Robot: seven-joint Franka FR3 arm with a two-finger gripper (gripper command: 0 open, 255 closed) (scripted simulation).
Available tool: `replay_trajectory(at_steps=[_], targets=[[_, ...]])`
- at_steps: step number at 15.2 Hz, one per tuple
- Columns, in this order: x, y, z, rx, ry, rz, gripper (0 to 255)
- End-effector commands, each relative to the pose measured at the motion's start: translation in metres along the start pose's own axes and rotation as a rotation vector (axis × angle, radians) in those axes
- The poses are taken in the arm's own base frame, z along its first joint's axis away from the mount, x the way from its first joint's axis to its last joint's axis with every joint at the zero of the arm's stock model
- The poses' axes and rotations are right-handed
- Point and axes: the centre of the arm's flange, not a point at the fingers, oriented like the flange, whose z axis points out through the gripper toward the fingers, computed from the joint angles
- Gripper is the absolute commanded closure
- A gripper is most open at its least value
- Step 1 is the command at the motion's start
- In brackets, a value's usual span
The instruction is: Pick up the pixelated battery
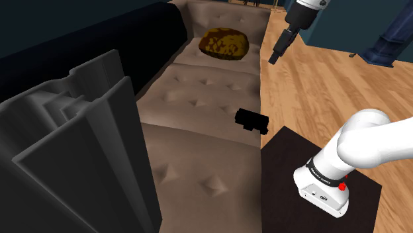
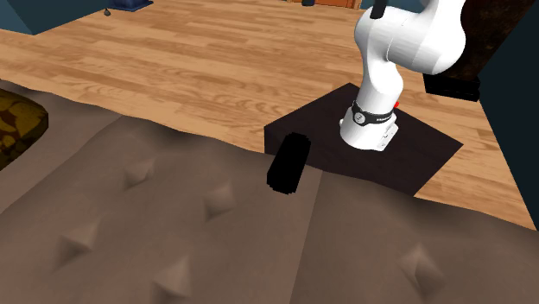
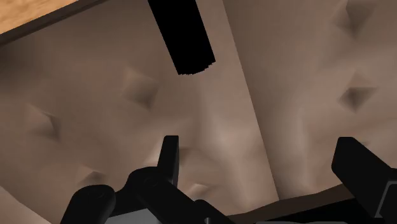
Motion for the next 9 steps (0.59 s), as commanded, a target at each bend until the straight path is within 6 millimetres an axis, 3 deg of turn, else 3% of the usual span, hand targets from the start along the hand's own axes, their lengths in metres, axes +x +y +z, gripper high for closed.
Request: replay_trajectory(at_steps=[1, 9], targets=[[0.000, 0.000, 0.000, 0.000, 0.000, 0.000, 0], [-0.015, 0.020, 0.102, 0.004, -0.023, -0.131, 0]])
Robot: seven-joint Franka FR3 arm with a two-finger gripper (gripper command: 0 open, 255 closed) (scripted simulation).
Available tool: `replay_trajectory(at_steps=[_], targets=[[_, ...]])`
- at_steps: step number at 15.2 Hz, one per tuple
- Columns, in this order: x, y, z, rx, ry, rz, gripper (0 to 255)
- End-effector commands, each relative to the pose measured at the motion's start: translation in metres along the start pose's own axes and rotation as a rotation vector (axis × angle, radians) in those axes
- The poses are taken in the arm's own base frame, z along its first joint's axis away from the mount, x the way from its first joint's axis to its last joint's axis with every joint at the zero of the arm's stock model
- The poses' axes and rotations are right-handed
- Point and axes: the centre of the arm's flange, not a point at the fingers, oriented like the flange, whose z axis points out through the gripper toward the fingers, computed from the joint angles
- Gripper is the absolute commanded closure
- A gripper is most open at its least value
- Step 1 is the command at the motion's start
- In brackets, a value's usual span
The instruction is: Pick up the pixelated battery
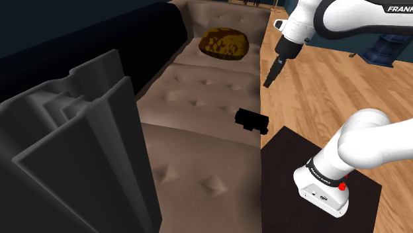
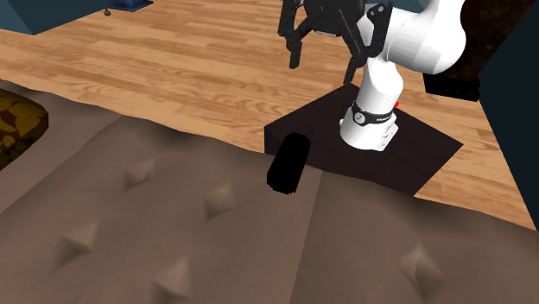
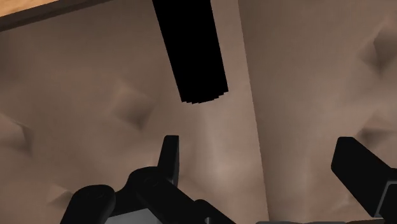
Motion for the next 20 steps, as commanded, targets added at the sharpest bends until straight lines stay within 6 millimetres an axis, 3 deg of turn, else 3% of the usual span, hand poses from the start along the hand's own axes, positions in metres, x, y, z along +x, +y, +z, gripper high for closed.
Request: replay_trajectory(at_steps=[1, 14, 20], targets=[[-0.002, 0.005, 0.025, 0.001, -0.005, -0.035, 0], [-0.026, 0.039, 0.190, 0.008, -0.042, -0.248, 0], [-0.031, 0.041, 0.223, 0.008, -0.043, -0.255, 0]])
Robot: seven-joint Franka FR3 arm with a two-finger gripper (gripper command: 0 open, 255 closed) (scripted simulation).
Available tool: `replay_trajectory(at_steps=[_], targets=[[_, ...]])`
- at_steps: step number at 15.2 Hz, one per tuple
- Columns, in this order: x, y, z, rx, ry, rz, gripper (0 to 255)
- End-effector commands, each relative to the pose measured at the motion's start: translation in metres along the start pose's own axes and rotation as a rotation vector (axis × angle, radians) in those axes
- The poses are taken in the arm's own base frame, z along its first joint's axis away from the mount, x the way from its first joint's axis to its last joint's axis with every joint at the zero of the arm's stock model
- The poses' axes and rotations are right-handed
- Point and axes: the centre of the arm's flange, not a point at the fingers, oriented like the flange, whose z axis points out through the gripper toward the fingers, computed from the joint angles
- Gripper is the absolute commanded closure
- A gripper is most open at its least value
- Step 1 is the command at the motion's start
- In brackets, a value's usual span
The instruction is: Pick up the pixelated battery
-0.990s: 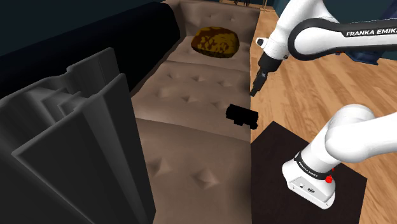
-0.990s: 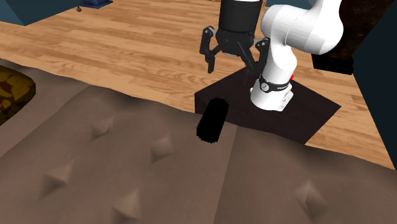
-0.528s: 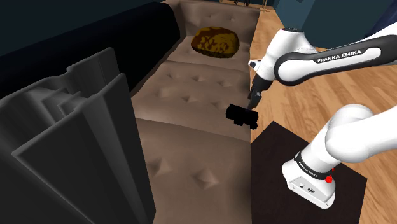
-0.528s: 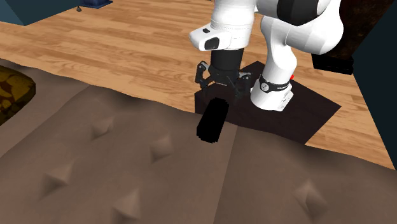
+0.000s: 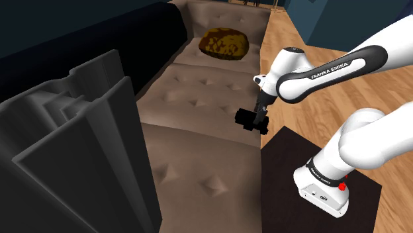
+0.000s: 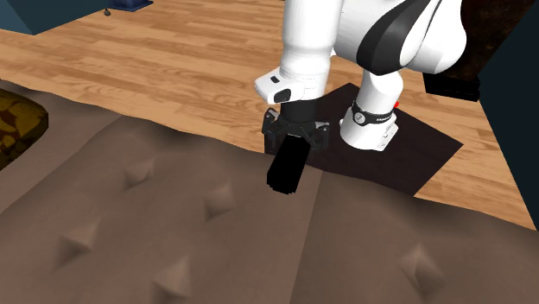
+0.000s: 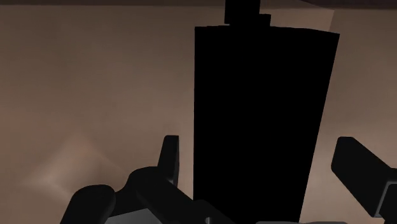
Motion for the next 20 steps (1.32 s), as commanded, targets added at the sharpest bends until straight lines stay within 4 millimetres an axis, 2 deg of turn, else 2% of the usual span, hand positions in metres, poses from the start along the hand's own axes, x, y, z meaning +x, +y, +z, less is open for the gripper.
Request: replay_trajectory(at_steps=[1, 4, 5, 14, 20], targets=[[-0.002, 0.001, 0.012, -0.001, 0.001, -0.001, 0], [-0.003, 0.001, 0.020, -0.001, 0.001, -0.001, 0], [-0.003, 0.001, 0.020, -0.001, 0.001, -0.001, 255], [-0.003, 0.001, 0.020, -0.001, 0.001, -0.001, 255], [0.001, 0.001, -0.011, -0.001, 0.001, -0.001, 255]])
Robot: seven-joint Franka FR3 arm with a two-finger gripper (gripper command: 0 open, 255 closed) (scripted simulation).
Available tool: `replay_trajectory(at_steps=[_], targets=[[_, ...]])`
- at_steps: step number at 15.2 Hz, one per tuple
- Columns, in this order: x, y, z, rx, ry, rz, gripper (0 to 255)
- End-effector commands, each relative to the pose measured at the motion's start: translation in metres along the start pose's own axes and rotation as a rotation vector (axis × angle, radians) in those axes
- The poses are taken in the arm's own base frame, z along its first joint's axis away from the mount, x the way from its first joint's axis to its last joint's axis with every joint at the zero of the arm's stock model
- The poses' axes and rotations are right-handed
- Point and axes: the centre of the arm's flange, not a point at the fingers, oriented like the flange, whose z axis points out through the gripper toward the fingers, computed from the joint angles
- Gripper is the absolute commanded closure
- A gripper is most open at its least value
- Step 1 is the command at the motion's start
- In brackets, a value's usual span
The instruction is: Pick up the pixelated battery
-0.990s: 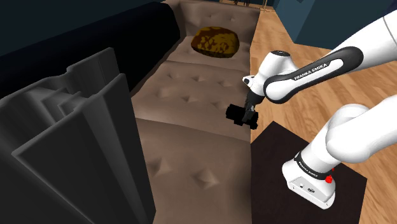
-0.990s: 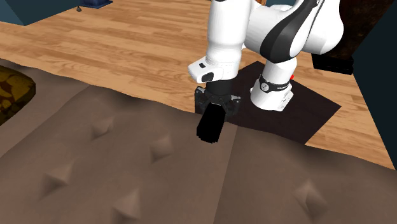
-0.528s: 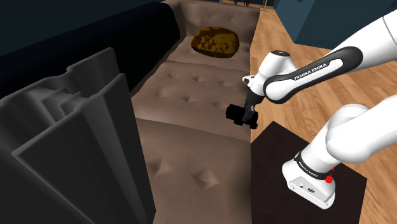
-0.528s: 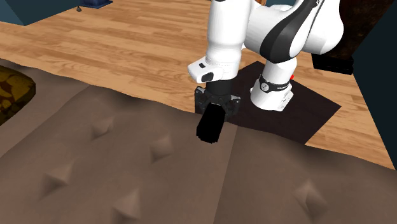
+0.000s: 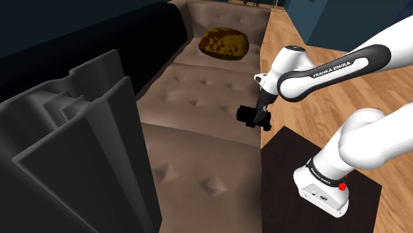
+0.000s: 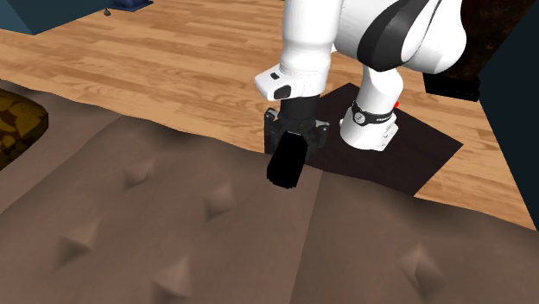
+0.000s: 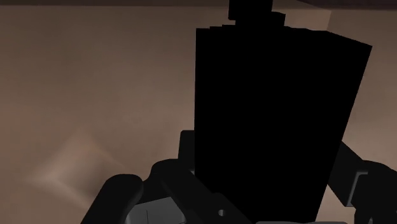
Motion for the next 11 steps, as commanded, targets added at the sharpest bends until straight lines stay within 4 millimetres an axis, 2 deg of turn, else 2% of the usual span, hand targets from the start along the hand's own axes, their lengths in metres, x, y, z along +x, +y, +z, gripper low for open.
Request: replay_trajectory(at_steps=[1, 9, 11], targets=[[0.002, 0.000, -0.010, 0.000, 0.000, 0.000, 255], [0.006, 0.000, -0.052, 0.000, 0.000, 0.000, 255], [0.006, 0.000, -0.053, 0.000, 0.000, 0.000, 255]])
